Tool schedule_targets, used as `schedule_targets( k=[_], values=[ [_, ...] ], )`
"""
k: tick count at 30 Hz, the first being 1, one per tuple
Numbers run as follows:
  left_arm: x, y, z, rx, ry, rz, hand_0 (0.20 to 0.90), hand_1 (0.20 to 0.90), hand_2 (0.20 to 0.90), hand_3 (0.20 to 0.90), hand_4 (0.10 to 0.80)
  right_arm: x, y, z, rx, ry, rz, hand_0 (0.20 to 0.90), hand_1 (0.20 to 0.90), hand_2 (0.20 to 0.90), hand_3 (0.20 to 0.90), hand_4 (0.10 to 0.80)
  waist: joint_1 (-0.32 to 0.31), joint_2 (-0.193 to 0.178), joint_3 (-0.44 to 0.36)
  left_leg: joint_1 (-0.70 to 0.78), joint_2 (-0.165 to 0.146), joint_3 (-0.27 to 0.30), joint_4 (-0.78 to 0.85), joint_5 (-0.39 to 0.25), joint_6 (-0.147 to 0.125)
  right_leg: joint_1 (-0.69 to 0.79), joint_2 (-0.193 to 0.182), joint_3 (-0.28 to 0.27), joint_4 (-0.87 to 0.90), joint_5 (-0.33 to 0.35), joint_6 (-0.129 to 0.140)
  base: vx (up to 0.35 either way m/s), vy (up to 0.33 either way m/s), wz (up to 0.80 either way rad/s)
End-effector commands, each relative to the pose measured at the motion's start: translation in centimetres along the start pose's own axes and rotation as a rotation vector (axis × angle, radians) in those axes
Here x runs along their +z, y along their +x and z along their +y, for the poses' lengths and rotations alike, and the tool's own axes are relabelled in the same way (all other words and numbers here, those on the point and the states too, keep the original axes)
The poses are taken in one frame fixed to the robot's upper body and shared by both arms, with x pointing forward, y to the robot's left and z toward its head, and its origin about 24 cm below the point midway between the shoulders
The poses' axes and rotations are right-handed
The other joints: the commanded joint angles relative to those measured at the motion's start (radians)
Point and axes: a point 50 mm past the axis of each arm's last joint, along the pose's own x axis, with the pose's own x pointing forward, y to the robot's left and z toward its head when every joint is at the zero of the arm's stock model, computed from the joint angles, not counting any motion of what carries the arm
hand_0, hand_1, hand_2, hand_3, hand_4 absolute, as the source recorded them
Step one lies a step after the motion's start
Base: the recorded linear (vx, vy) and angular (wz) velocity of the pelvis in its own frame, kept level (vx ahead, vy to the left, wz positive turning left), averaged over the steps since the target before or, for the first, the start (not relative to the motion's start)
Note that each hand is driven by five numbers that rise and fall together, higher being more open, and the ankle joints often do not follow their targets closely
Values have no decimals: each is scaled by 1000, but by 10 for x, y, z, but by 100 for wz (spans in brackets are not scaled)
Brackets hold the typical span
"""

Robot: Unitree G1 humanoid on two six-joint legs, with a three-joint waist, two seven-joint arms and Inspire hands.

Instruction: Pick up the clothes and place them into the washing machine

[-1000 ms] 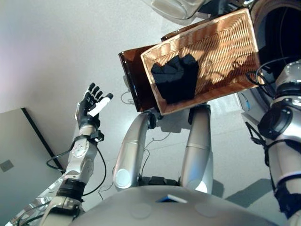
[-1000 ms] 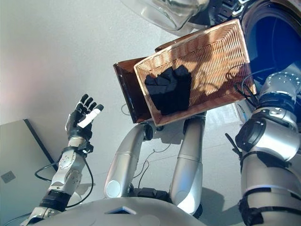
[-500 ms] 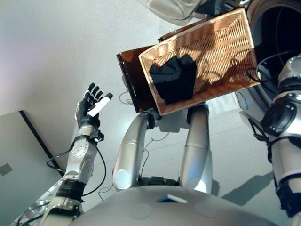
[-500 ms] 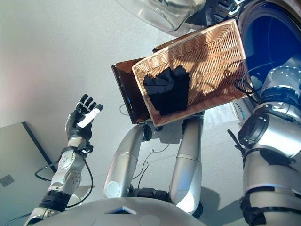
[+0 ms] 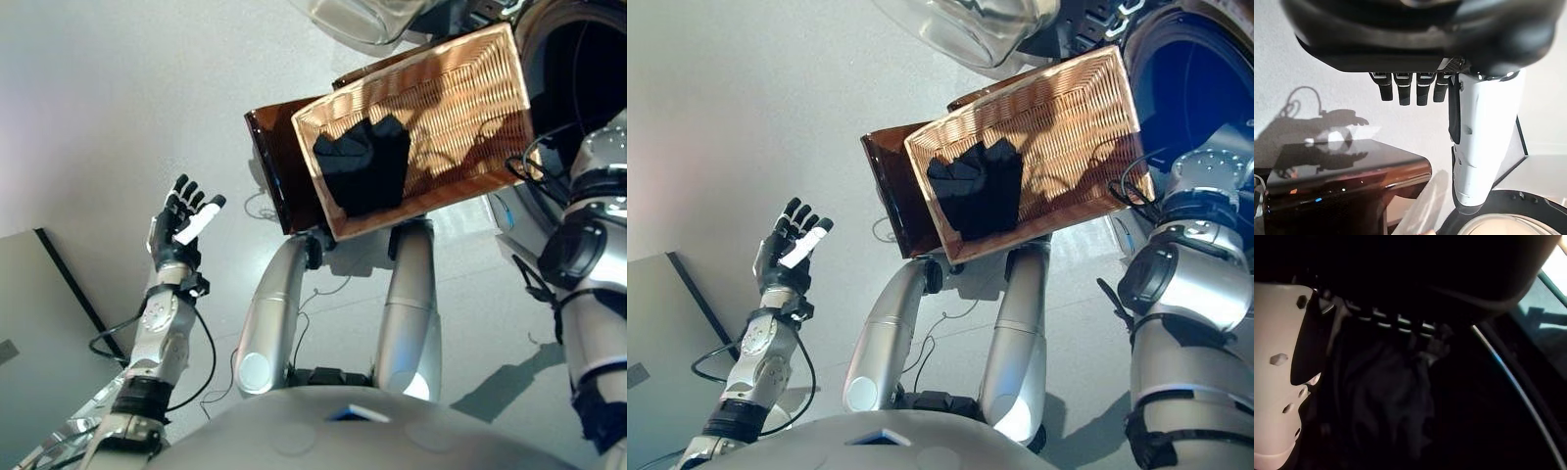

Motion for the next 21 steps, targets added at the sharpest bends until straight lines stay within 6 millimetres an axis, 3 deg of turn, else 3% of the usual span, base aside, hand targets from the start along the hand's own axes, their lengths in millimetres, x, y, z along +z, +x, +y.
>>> schedule_targets(
  k=[1,21],
  values=[
    [38,-10,39,107,64,-163,900,900,900,900,800,7,0,-1,104,-74,-105,900,900,900,900,800,23,-26,-59,51,-30,17,-39,-54,-27,25,35,-25,-24,19,-75,-5,46,-1],
    [46,-5,40,115,67,-210,900,900,900,900,800,-55,-20,-61,227,-231,37,900,900,900,900,800,17,-52,-51,112,-54,45,-146,-25,-4,89,17,-17,-165,109,-38,1,48,-5]
  ],
)
